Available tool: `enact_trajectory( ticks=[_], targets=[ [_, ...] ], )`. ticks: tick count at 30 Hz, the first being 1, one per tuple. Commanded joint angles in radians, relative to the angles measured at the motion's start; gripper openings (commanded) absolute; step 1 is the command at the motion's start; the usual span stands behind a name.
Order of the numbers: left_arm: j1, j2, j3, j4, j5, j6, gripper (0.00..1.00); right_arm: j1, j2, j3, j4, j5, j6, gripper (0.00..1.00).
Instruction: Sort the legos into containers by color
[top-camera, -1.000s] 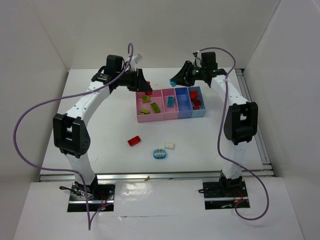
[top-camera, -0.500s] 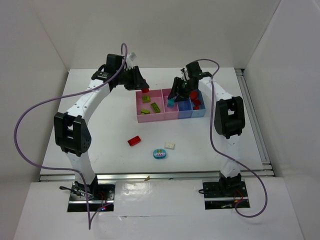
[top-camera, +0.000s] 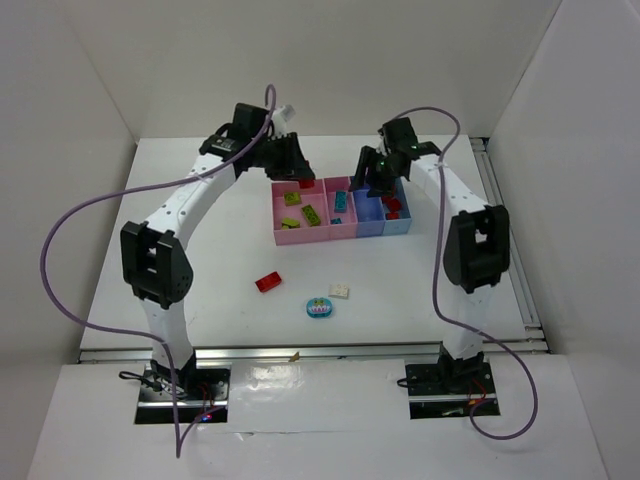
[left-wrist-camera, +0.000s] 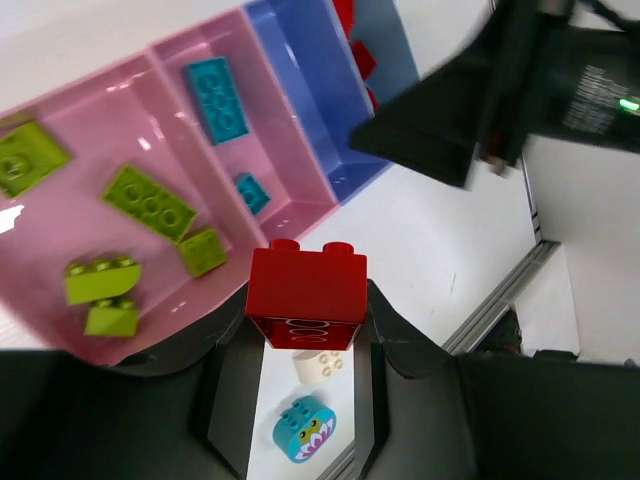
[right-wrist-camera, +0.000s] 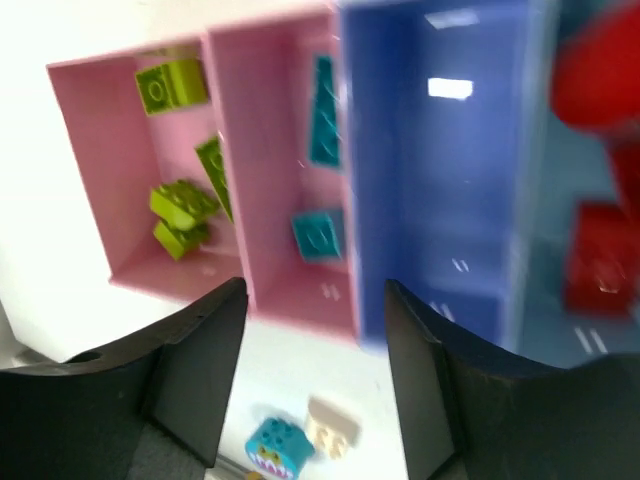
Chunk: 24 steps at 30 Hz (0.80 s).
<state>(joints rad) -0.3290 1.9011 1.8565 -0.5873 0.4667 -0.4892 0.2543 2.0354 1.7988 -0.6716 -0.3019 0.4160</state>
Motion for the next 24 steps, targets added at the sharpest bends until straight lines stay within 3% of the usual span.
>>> enact_trajectory(
  ticks=[1, 5, 9, 16, 20, 24],
  targets=[
    [-0.057, 0.061, 0.076, -0.037, -0.008, 0.018, 0.0, -0.055, -0.262, -0.154, 0.075, 0.17, 0.062, 0.65],
    [-0.122, 0.174, 0.218, 0.032, 0.053, -0.014, 0.0, -0.096, -0.455, -0.376, 0.092, 0.376, 0.113, 0.73],
    [-0.131, 0.327, 0.334, 0.133, 0.165, -0.103, 0.0, -0.128, -0.63, -0.481, 0.075, 0.516, 0.136, 0.83],
    [-0.172, 0.496, 0.379, 0.371, 0.279, -0.271, 0.0, -0.15, -0.719, -0.521, 0.043, 0.563, 0.136, 0.89],
    [-0.214, 0.572, 0.45, 0.527, 0.27, -0.339, 0.0, -0.15, -0.774, -0.558, 0.043, 0.563, 0.136, 0.89],
    [-0.226, 0.644, 0.486, 0.586, 0.257, -0.396, 0.0, -0.15, -0.823, -0.582, 0.029, 0.563, 0.136, 0.89]
  ],
)
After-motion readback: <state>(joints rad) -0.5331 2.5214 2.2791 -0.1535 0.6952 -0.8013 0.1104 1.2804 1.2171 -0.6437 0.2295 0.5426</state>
